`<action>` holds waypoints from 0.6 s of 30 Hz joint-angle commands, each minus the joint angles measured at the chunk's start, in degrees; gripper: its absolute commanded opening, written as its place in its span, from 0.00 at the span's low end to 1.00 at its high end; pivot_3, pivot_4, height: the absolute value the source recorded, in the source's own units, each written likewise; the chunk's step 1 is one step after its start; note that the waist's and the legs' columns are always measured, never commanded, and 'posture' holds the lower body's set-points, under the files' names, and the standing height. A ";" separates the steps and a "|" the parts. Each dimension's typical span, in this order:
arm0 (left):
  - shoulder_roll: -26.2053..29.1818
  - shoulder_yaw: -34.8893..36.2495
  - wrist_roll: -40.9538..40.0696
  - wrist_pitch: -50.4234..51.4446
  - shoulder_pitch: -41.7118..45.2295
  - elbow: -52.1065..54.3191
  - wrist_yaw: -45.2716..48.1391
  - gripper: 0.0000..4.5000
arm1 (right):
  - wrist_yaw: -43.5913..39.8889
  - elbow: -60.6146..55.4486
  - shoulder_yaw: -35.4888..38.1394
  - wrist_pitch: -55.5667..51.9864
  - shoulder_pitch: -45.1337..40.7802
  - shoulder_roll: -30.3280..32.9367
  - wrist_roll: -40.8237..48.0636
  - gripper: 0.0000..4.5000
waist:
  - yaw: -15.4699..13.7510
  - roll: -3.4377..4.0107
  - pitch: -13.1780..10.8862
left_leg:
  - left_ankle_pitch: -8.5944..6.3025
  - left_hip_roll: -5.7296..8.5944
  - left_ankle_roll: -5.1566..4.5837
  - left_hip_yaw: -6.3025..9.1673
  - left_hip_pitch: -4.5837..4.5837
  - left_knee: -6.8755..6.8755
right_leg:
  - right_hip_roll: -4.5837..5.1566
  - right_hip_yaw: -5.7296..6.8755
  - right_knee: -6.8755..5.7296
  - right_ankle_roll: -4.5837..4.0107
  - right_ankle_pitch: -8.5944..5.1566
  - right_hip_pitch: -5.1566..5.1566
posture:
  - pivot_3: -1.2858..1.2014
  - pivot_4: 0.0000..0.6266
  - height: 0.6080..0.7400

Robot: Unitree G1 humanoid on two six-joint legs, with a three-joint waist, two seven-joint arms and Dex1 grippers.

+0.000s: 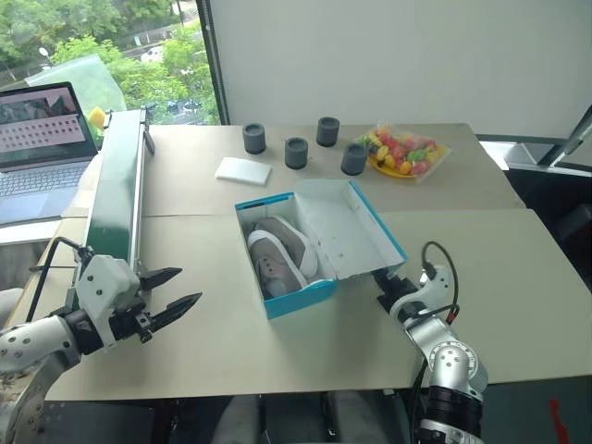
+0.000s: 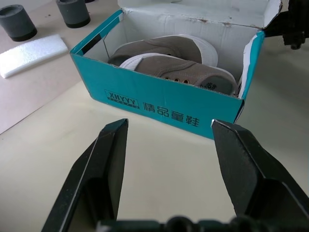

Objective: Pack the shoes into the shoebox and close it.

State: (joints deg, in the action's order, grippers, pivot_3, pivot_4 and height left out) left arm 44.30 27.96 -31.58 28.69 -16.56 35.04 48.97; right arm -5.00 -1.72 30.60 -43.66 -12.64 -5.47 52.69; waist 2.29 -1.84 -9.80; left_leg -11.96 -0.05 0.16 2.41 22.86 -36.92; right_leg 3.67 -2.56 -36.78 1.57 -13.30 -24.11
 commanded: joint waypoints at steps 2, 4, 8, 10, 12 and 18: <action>0.24 0.44 -0.33 -0.70 -0.09 1.76 -0.41 0.65 | -3.52 -4.34 0.89 -0.71 -2.51 -2.52 15.02 0.14 | 0.42 0.03 -0.01 | 0.00 -0.08 0.00 0.00 0.00 0.02 | -0.11 -0.05 0.01 -0.02 0.00 0.00 | 0.52 0.24 0.89; 0.14 0.36 -0.27 -0.75 -0.16 1.84 -0.57 0.65 | -5.24 -6.10 0.00 -1.35 -2.99 -2.16 19.82 0.14 | 0.39 0.07 -0.03 | 0.00 -0.14 0.00 0.00 0.02 0.04 | -0.19 -0.06 0.00 -0.04 0.00 -0.04 | 0.52 0.24 0.89; -0.07 0.03 -0.09 -0.86 -0.20 1.93 -1.07 0.65 | -11.60 -11.43 -5.93 -6.72 -3.13 1.73 27.31 0.14 | 0.38 0.09 -0.05 | 0.00 -0.18 0.00 0.01 0.01 0.07 | -0.22 -0.05 0.00 -0.06 -0.01 -0.05 | 0.52 0.24 0.89; -0.24 -0.08 -0.07 -0.85 -0.21 1.97 -1.44 0.65 | -16.95 -15.22 -11.21 -10.90 -3.02 6.54 27.62 0.14 | 0.37 0.10 -0.05 | 0.00 -0.19 0.00 0.01 0.01 0.07 | -0.22 -0.05 0.00 -0.06 0.00 -0.04 | 0.52 0.24 0.89; -0.40 -0.24 -0.01 -0.85 -0.22 1.94 -1.85 0.65 | -23.07 -18.61 -17.01 -14.66 -3.78 13.02 26.07 0.14 | 0.30 0.09 -0.05 | 0.00 -0.18 0.00 0.01 0.01 0.07 | -0.22 -0.04 0.02 -0.06 -0.01 -0.03 | 0.52 0.24 0.89; -0.73 -0.37 0.26 -0.94 -0.61 2.05 -2.74 0.65 | -31.80 -15.49 -40.63 -7.35 -17.62 30.97 -4.76 0.14 | 0.47 0.04 -0.02 | 0.00 -0.18 0.00 -0.11 -0.06 0.04 | -0.26 -0.01 0.06 0.22 -0.18 -0.04 | 0.52 0.24 0.89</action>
State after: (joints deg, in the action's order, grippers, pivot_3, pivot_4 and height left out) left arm 43.53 26.81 -31.50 28.69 -17.04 35.50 46.64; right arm -36.06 -18.80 -6.89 -55.09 -26.79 25.39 55.01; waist 2.76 -1.80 -9.83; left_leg -11.96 -0.21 0.16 2.22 22.79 -36.88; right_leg 3.39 -2.58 -36.72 1.74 -13.45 -24.19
